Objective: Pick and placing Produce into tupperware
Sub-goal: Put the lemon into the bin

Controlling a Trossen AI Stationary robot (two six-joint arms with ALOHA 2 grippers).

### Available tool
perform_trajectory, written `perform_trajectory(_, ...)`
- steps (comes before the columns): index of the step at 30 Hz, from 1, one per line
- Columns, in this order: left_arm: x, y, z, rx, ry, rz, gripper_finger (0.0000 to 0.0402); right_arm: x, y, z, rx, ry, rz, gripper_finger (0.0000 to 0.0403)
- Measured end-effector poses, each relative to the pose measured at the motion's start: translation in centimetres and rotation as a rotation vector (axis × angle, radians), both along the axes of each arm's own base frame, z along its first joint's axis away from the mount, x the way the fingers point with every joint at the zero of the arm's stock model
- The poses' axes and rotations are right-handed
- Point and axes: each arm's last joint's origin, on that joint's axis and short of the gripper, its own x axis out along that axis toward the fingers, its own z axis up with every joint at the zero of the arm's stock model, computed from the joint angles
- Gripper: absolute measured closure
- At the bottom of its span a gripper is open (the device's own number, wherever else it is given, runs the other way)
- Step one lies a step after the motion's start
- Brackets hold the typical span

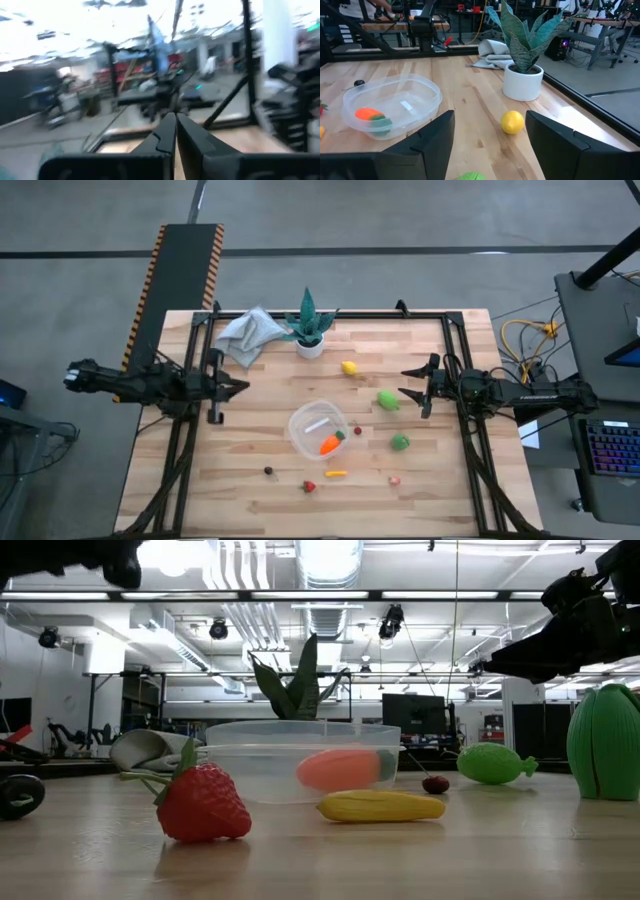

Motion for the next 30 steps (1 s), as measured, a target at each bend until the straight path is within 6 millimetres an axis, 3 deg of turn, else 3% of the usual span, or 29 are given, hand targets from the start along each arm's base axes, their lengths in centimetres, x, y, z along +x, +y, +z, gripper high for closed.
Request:
perform_trajectory(9, -1.1, 1.0, -2.5, -0.016, -0.006, 0.035, 0.0401, 0.0, 0.0, 0.0, 0.000, 0.000, 0.000, 0.0163)
perform_trajectory(16, -1.9, 1.2, -5.8, -0.077, -0.019, 0.056, 0.0402, 0.0, 0.0, 0.0, 0.009, -0.002, -0.001, 0.0167)
perform_trajectory(23, -2.2, 1.2, -6.4, -0.075, -0.001, 0.057, 0.0402, 0.0, 0.0, 0.1, 0.018, -0.013, -0.002, 0.0165)
perform_trajectory(30, -2.0, 1.2, -6.7, -0.100, 0.025, 0.065, 0.0401, 0.2, -0.2, 1.7, -0.082, -0.154, -0.062, 0.0167)
